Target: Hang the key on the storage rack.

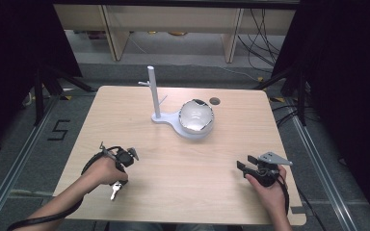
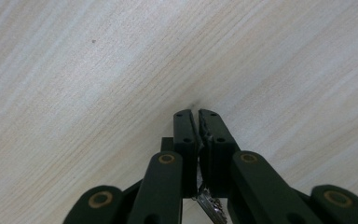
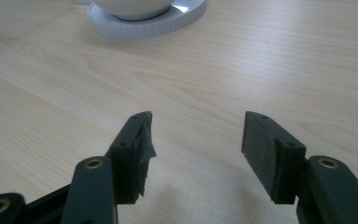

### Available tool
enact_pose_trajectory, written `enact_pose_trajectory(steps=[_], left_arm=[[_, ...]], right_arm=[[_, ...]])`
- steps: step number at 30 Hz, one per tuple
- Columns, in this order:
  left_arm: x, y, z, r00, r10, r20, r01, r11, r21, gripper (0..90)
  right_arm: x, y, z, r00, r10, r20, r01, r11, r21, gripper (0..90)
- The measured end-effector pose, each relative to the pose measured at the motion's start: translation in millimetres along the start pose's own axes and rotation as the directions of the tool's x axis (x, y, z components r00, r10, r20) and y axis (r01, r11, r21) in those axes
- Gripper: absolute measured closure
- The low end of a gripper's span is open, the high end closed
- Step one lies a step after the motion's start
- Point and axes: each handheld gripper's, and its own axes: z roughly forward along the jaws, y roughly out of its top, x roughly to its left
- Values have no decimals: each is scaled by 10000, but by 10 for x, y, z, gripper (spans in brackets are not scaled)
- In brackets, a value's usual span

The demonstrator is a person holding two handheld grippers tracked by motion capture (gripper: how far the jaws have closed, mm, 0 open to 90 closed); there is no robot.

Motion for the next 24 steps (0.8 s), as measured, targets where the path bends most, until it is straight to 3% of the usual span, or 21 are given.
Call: enact_pose_trajectory(steps=[7, 19, 24], left_arm=[[15, -3, 3, 10000, -7, 27, 7, 10000, 72, 844], [14, -5, 2, 10000, 41, -75, -43, 9994, -350, 885], [31, -13, -14, 9998, 170, -83, -173, 9993, -323, 887]], right_arm=[[-2, -2, 12, 9999, 28, -141, -30, 10000, -92, 436], [-1, -3, 13, 9999, 25, -152, -26, 10000, -60, 438], [7, 2, 0, 9999, 94, -142, -92, 9998, 164, 439]])
